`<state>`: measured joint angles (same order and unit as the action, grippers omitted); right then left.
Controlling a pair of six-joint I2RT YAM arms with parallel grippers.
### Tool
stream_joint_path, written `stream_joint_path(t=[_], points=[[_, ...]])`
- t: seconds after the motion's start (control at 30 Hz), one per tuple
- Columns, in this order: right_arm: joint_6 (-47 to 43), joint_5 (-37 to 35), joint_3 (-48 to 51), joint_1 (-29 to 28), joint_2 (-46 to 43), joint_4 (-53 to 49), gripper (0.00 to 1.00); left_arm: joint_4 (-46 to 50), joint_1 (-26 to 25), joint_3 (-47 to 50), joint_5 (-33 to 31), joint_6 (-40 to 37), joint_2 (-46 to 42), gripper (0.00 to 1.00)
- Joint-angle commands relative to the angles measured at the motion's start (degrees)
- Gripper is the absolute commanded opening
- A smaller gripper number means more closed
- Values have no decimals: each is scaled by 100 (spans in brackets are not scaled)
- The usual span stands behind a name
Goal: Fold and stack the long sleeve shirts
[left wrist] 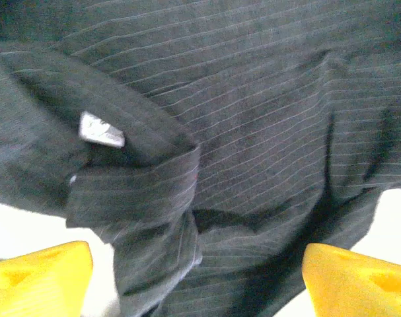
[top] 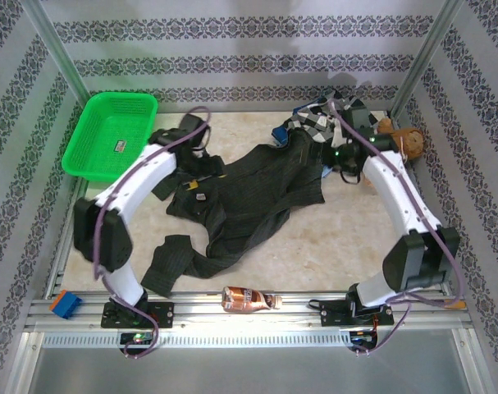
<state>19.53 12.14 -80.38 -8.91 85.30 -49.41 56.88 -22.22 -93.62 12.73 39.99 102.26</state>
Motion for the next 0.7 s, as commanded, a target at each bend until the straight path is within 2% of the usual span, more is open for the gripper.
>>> stream_joint_path(t=[0.0,0.13,0.27,0.47,0.6,0.67], points=[[153,282,777,-300,-273,126,97,736,-185,-839,-414,-580,653,80],[256,318,1094,-606,-325,229,96,969,-195,-1337,-772,-723,1262,79],[219,301,1033,-615,-283,274,96,1044,-198,-1600,-622,-831,1701,77],[121,350,749,-543,11,256,96,1033,-207,-1523,-608,-879,2018,68],[191,474,639,-551,209,339,95,1237,-191,-1252,-834,-1050,2041,56],[228,499,646,-576,269,440,95,1194,-145,-832,-933,-1116,1832,42]])
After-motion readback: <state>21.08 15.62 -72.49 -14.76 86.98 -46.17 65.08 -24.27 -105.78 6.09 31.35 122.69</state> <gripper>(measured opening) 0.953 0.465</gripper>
